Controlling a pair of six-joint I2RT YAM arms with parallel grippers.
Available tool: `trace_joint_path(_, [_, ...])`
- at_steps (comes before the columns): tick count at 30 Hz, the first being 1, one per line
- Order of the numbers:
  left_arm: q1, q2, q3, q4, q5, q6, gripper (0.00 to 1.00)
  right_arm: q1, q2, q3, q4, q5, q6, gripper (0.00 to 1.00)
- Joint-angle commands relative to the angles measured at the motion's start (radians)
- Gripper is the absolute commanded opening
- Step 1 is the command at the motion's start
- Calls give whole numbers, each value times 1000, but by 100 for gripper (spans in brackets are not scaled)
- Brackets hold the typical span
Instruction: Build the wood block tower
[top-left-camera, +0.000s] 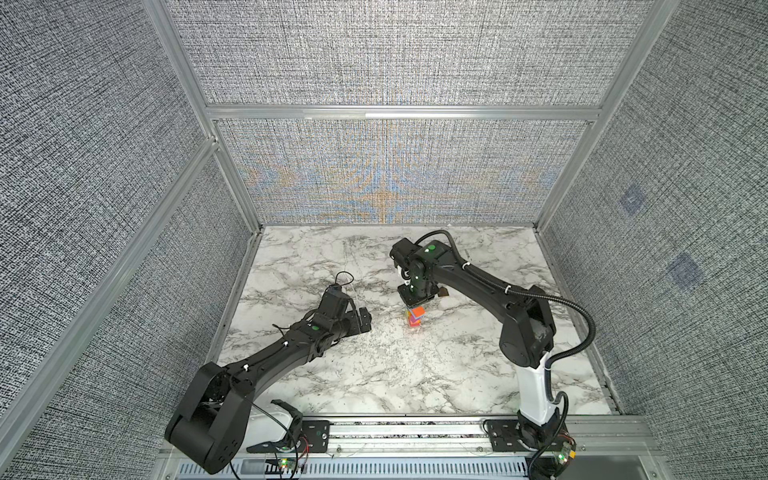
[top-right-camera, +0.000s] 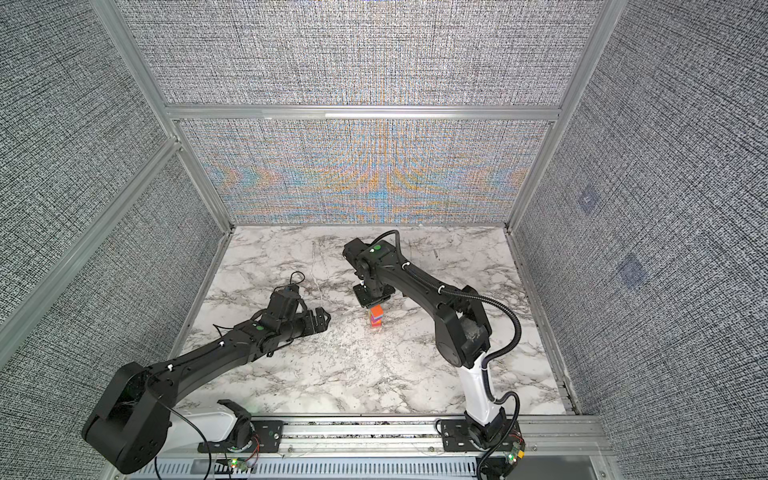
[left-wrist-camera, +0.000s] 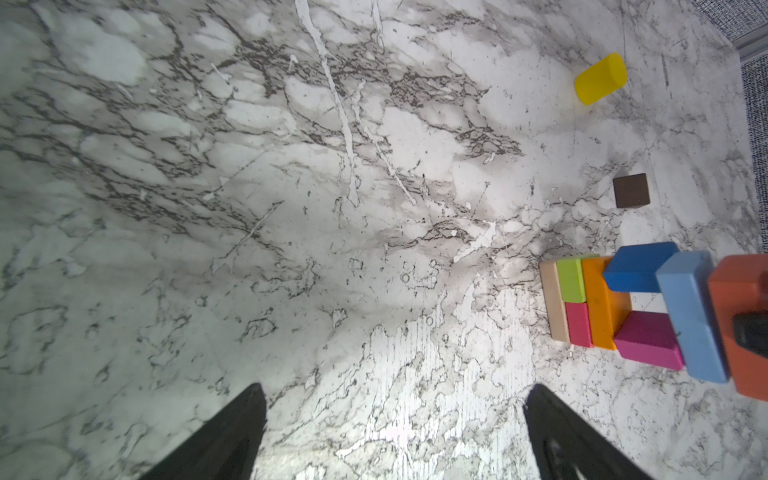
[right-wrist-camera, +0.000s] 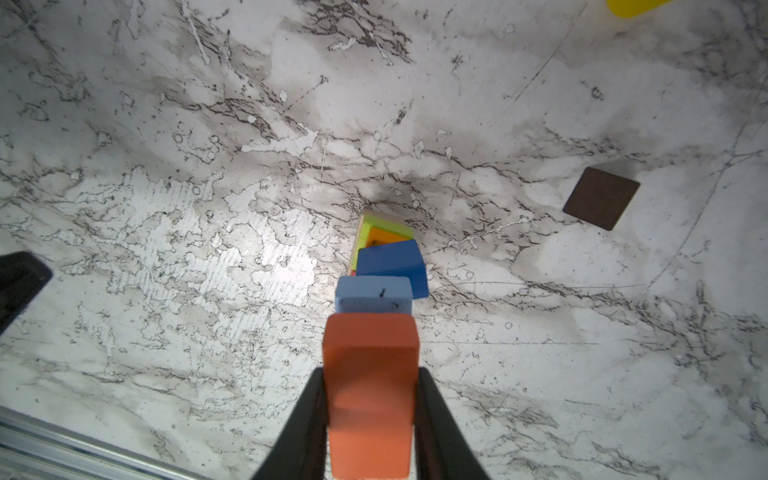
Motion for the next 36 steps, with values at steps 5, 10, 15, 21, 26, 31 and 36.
trace_joint_path(5, [1,-2,5,10,0,0,99,-1,2,1,-20,11,-3,27])
trace_joint_path(10, [1,-7,6,6,0,2,99,-1,4,-3,-22,13,-3,30])
trace_joint_path(15, [2,-5,7,5,-2,2,99,-1,0,-6,-20,17,-3,35])
trace_joint_path(21, [2,-7,7,3,2,2,99,0,-4,-12,-15,23,-3,41])
trace_joint_path(26, [3,-15,7,-2,5,-3,99,1,-10,-22,-5,19,-2,44])
trace_joint_path(31, [3,-25,17,-18,-1,-6,99,1,-33,-30,7,17,-3,48])
trace_joint_path(36, [3,-43,35,-53,-8,-6,99,1,-78,-46,30,20,-3,53])
